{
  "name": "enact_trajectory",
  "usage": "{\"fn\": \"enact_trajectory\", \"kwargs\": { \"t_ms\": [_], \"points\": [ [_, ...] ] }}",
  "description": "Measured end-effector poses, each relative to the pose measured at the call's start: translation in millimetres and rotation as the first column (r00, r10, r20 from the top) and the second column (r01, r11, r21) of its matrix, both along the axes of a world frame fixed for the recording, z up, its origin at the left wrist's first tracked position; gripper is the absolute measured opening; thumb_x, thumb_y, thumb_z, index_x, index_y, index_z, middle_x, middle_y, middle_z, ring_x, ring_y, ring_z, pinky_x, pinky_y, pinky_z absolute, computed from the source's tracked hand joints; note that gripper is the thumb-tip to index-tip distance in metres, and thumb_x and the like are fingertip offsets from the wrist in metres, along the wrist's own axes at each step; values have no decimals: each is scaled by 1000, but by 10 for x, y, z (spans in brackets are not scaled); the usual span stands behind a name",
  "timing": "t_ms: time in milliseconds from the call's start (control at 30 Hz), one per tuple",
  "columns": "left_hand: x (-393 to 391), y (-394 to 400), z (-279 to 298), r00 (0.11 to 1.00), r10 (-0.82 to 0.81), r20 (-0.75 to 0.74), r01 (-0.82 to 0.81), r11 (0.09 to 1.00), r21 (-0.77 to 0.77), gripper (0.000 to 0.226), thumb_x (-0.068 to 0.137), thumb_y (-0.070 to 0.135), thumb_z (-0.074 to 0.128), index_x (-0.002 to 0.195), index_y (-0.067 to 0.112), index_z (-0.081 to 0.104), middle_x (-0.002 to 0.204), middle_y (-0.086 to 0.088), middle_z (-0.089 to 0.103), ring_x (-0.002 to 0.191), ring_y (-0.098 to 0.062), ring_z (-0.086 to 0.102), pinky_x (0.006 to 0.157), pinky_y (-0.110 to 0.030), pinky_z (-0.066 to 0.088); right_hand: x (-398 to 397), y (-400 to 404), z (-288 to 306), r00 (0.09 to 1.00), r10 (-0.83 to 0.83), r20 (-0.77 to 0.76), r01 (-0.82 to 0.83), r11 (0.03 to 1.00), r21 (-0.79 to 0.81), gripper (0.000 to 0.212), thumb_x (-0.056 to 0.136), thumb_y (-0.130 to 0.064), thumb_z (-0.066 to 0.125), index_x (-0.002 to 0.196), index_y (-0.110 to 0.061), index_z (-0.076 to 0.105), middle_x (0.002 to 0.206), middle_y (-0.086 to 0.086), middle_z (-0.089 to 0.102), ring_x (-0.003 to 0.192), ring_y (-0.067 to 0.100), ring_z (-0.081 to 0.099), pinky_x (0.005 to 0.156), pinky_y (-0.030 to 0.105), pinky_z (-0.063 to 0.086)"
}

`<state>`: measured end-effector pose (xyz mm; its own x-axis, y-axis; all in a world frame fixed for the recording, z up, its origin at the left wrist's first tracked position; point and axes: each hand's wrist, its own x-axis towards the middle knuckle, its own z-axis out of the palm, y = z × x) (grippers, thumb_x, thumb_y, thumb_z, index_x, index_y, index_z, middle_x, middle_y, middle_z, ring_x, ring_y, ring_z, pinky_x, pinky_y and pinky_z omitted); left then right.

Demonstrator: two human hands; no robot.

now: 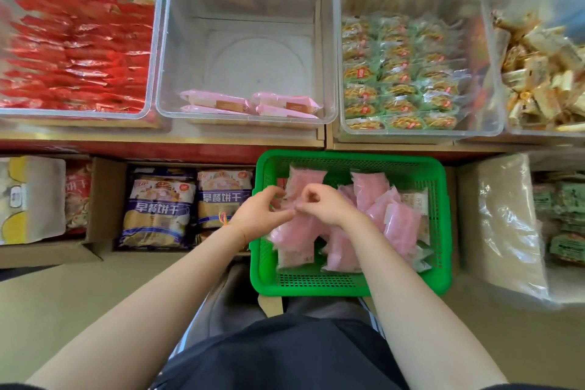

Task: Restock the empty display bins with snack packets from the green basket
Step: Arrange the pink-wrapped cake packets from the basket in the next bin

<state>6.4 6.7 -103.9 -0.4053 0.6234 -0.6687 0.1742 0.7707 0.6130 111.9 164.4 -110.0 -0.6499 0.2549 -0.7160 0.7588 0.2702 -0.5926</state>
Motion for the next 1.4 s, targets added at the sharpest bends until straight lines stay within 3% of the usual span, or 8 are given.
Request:
{"fn": "enact_trajectory", "kwargs": {
  "t_ms": [133, 300, 433, 533, 633, 900, 1300, 1400],
  "points": [
    [70, 27, 77, 972, -92, -215, 124, 983, 137, 115, 61, 74, 69, 152, 23, 22, 146, -1, 45, 129, -20, 46, 104, -44, 43, -180, -16, 206, 975, -214, -64, 216, 975, 41, 27, 96, -24, 58, 76, -18, 41, 73, -2, 45, 65, 14, 41, 60, 31, 33],
    [110, 97, 210, 911, -244, -333, 292, 951, 101, 114, 61, 62, 71, 153, 34, 10, 133, -3, 51, 117, -24, 52, 94, -43, 47, -321, -84, 336, 873, -486, 50, 488, 869, -83, 15, 96, -28, 51, 93, -14, 56, 91, 9, 62, 80, 23, 58, 69, 36, 47],
    [-110, 35, 286, 971, 152, 183, -164, 985, 49, 79, 75, 24, 72, 141, 30, 31, 122, -3, 56, 93, -25, 65, 74, -41, 57, -253, -164, 222, 699, -693, 176, 714, 670, -202, 28, 102, -28, 41, 108, -6, 56, 102, 19, 68, 83, 32, 72, 71, 41, 60],
    [-288, -155, 363, 576, 444, 686, -530, 842, -100, 57, 81, 18, 66, 134, 18, 44, 119, -18, 64, 100, -30, 68, 87, -51, 56, -110, -230, 1, 819, -543, 188, 542, 838, 59, 22, 97, -25, 48, 110, -8, 53, 101, 10, 61, 84, 23, 64, 76, 35, 53],
    [-366, -330, 334, 371, 510, 776, -603, 768, -216, 27, 94, 14, 55, 121, 12, 54, 103, -14, 73, 91, -27, 71, 81, -44, 59, -6, -428, -145, 899, -316, 304, 296, 949, 112, 32, 97, -19, 53, 128, -14, 47, 105, 3, 57, 79, 16, 57, 58, 26, 43],
    [-361, -580, 102, 417, 441, 795, -547, 820, -168, 51, 77, 15, 76, 124, 7, 58, 111, -16, 71, 92, -26, 72, 73, -38, 61, 58, -672, -245, 940, 2, 342, -86, 970, 229, 67, 85, -13, 67, 146, -16, 39, 156, 13, 25, 145, 33, 24, 114, 43, 33],
    [-406, -662, 83, 437, 557, 706, -638, 745, -194, 34, 91, 25, 66, 122, 10, 63, 115, -17, 71, 98, -29, 71, 74, -40, 61, 16, -725, -237, 884, 207, 420, -333, 908, 253, 60, 87, -8, 65, 142, -18, 44, 165, 11, -2, 149, 34, 18, 109, 40, 39],
    [-429, -664, 89, 447, 601, 663, -690, 703, -171, 49, 85, 25, 73, 128, 7, 58, 116, -19, 70, 103, -34, 69, 80, -44, 57, 66, -623, -138, 890, 189, 415, -300, 928, 221, 41, 86, -18, 71, 125, -14, 59, 151, 15, 37, 128, 27, 49, 102, 38, 47]
  ]
}}
